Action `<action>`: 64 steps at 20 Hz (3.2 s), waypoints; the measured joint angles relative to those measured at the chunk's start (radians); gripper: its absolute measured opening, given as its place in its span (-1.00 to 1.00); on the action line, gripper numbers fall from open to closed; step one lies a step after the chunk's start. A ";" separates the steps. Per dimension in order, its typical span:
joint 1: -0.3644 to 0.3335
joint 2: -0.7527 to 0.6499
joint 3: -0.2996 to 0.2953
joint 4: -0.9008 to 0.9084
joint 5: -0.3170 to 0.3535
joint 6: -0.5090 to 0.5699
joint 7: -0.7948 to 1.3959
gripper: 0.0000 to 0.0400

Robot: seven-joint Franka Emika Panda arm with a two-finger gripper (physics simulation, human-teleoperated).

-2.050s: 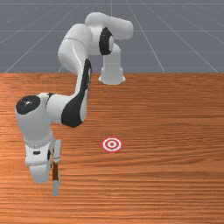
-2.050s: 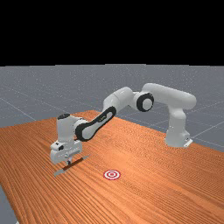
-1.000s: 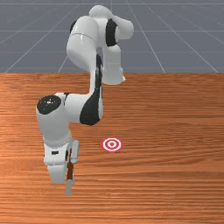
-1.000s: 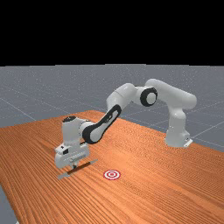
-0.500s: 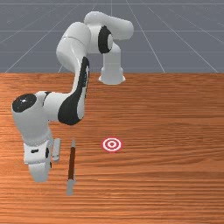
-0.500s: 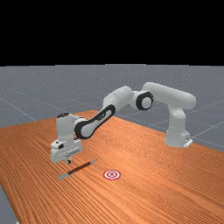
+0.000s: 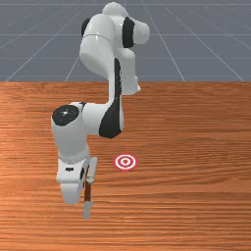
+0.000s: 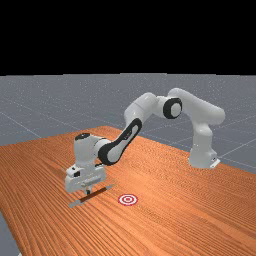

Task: Pick up the pen and put it to the marker

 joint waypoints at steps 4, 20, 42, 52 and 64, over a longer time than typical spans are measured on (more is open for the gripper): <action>0.188 -0.046 -0.001 -0.084 0.006 0.044 0.268 -1.00; 0.335 -0.238 0.050 -0.150 -0.025 -0.053 0.315 -1.00; 0.264 -0.105 0.056 -0.149 -0.041 0.072 0.168 -1.00; 0.234 0.046 0.043 0.044 -0.034 0.037 0.156 -0.98; 0.352 0.197 0.062 0.399 -0.010 -0.152 0.301 -1.00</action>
